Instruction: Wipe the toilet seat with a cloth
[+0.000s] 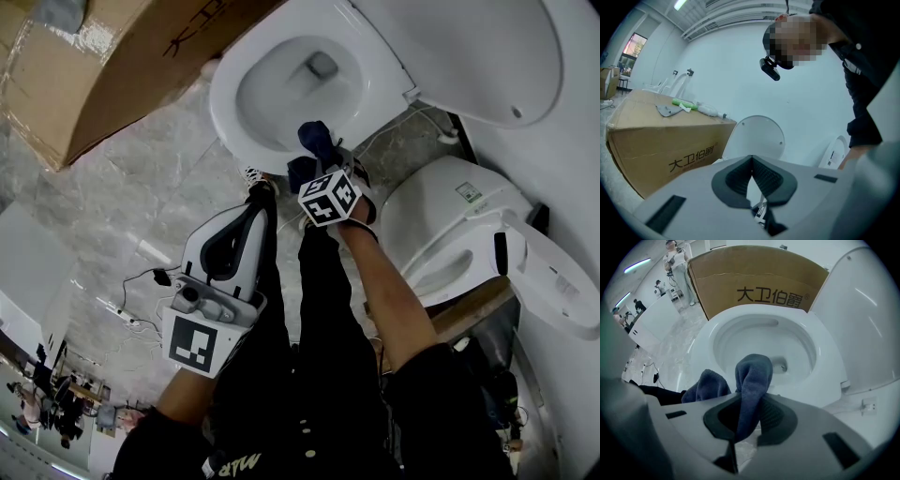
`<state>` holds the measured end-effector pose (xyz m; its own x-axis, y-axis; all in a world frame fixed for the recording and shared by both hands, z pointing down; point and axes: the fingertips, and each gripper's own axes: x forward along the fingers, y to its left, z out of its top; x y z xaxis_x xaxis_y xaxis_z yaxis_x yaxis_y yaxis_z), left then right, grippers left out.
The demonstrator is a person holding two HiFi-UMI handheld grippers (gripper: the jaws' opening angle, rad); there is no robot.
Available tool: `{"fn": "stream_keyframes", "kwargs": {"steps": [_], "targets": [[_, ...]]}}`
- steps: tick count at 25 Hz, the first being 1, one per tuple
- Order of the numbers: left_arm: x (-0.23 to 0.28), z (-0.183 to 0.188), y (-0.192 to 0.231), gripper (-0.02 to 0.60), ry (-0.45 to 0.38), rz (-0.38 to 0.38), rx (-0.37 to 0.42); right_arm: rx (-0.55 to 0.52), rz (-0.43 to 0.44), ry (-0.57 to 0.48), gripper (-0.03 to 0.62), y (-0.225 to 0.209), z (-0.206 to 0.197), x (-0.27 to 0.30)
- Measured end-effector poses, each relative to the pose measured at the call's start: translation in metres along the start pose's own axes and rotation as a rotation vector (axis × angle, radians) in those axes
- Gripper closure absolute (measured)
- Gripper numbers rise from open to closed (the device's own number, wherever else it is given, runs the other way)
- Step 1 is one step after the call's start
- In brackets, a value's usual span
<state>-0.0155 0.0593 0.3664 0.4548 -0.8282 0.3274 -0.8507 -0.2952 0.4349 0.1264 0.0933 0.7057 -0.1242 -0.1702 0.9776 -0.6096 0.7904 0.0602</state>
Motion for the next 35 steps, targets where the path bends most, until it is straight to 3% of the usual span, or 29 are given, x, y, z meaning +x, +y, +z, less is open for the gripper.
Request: {"fn": "stream_keyframes", "kwargs": {"steps": [19, 35], "targets": [[-0.009, -0.003, 0.014, 0.571, 0.002, 0.017, -0.018, -0.044, 0.042, -0.023, 0.530, 0.040, 0.017, 0.002], [-0.014, -0.003, 0.026, 0.571, -0.013, 0.041, -0.018, -0.185, 0.101, -0.073, 0.530, 0.075, 0.036, 0.004]]}}
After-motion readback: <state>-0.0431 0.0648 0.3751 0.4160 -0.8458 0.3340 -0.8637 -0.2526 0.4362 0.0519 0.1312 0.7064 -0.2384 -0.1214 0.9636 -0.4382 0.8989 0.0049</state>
